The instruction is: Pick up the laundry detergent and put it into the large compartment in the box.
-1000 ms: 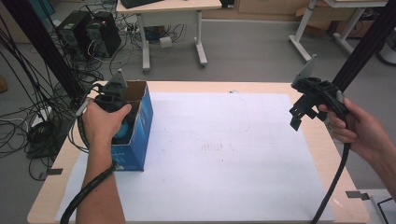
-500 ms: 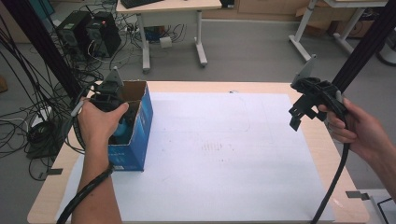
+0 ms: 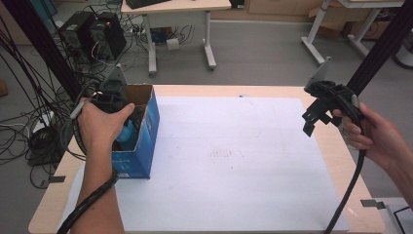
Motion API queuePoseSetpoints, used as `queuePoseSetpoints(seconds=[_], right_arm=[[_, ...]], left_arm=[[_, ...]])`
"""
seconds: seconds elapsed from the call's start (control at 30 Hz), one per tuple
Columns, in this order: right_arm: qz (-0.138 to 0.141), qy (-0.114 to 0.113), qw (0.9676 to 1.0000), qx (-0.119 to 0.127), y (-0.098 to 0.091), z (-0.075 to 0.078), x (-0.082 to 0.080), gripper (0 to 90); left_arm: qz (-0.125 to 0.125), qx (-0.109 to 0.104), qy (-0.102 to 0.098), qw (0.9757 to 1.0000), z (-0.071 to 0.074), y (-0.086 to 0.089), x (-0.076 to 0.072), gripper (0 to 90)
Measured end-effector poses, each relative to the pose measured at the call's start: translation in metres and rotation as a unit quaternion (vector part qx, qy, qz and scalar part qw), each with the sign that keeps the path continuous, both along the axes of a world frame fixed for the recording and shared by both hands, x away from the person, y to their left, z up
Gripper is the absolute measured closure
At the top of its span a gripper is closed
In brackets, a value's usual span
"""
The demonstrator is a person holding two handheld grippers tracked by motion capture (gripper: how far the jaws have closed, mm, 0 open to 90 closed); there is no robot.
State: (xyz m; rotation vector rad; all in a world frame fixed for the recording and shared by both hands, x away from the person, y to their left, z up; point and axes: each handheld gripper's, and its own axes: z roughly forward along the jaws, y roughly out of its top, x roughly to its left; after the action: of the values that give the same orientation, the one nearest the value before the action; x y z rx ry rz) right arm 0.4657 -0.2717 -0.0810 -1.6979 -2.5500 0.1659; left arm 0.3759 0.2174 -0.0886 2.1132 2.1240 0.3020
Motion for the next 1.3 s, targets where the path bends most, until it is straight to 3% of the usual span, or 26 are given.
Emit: queuePoseSetpoints(seconds=[0.3,0.6,0.97,1.3], right_arm=[[-0.001,-0.004,1.0,0.002,-0.002,0.003,-0.002,3.7],[-0.003,-0.005,1.0,0.005,-0.004,0.004,-0.001,3.7],[0.001,-0.011,0.9999,0.009,-0.005,0.009,-0.006,3.7],[0.0,-0.014,0.9998,0.012,-0.008,0.012,-0.009,3.6]], left_arm=[[0.004,-0.008,-0.031,0.9995,0.027,-0.005,-0.015,12.5],[-0.017,-0.011,-0.045,0.9988,0.046,-0.025,-0.023,11.2],[-0.054,-0.014,-0.051,0.9972,0.054,-0.059,-0.023,10.9],[-0.074,-0.011,-0.041,0.9964,0.051,-0.079,-0.015,10.4]])
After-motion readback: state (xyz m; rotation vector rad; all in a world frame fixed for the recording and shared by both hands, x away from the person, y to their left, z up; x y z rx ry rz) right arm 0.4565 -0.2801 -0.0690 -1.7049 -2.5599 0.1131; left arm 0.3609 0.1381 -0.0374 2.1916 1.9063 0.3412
